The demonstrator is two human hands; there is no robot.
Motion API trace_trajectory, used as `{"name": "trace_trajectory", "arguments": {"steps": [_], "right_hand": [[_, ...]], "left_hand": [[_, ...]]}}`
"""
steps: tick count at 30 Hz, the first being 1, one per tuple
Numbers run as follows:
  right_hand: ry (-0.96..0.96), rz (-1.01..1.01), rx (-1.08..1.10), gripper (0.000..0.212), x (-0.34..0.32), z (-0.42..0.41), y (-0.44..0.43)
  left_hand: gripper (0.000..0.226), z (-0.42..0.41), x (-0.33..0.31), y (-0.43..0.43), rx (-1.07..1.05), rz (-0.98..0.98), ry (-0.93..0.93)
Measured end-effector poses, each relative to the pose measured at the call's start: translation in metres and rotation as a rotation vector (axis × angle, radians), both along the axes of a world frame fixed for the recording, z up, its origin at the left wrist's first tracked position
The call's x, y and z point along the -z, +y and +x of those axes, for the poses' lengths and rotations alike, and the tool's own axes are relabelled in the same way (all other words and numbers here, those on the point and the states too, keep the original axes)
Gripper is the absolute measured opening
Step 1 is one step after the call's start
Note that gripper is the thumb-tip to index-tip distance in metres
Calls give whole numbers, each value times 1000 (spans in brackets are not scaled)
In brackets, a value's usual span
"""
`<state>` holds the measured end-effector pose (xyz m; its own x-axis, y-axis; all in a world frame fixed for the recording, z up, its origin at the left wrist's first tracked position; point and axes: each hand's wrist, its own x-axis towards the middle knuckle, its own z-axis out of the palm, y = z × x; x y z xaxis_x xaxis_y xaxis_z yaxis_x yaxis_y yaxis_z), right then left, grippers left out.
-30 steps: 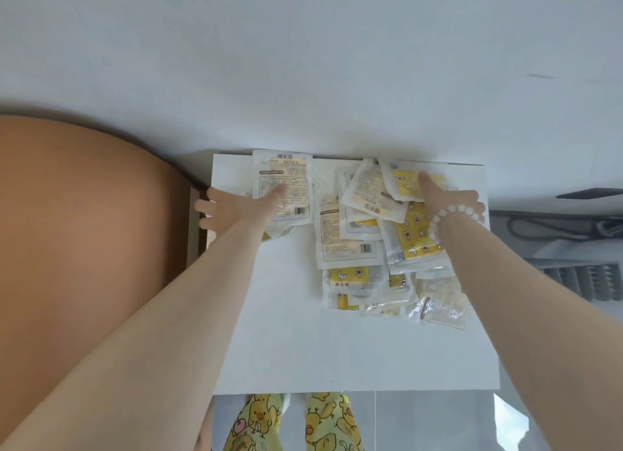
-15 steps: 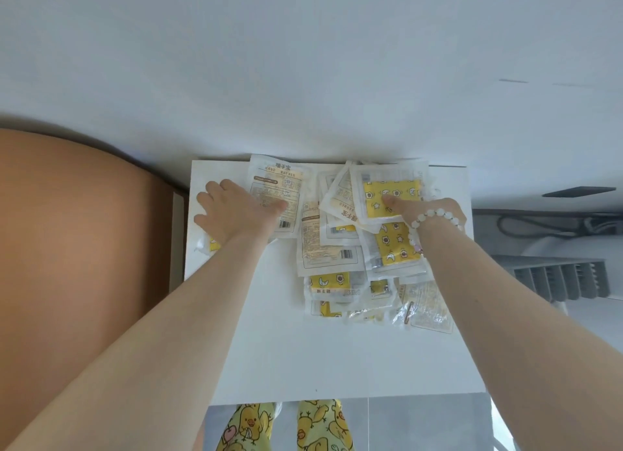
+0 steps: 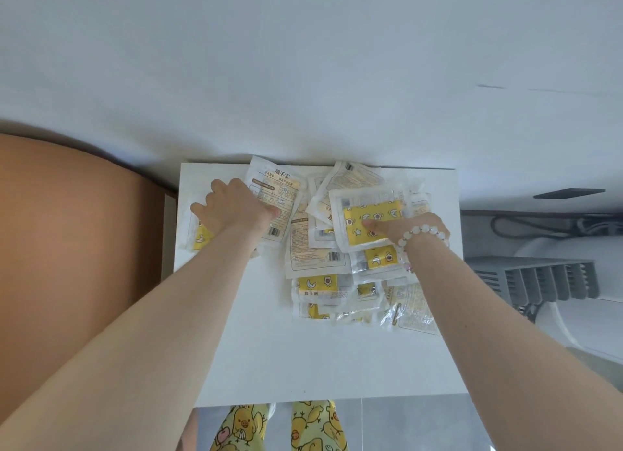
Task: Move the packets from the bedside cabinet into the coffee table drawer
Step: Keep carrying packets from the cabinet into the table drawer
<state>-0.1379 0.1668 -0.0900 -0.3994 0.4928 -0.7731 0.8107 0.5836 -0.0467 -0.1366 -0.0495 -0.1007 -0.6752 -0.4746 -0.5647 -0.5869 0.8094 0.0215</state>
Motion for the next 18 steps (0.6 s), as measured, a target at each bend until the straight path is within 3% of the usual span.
{"name": "trace_trajectory", "arguments": {"steps": [4, 10, 15, 18], "right_hand": [[-19, 66, -14, 77, -9, 16, 5], [-19, 162, -58, 122, -17, 11, 24], [-30, 115, -93, 123, -16, 7, 25], [10, 206, -79, 125, -12, 13, 21]], "left_hand": [[66, 3, -3, 3, -5, -8, 10], [64, 8, 0, 1, -51, 35, 1], [66, 9, 4, -2, -48, 44, 2], [64, 8, 4, -1, -26, 21, 20]]}}
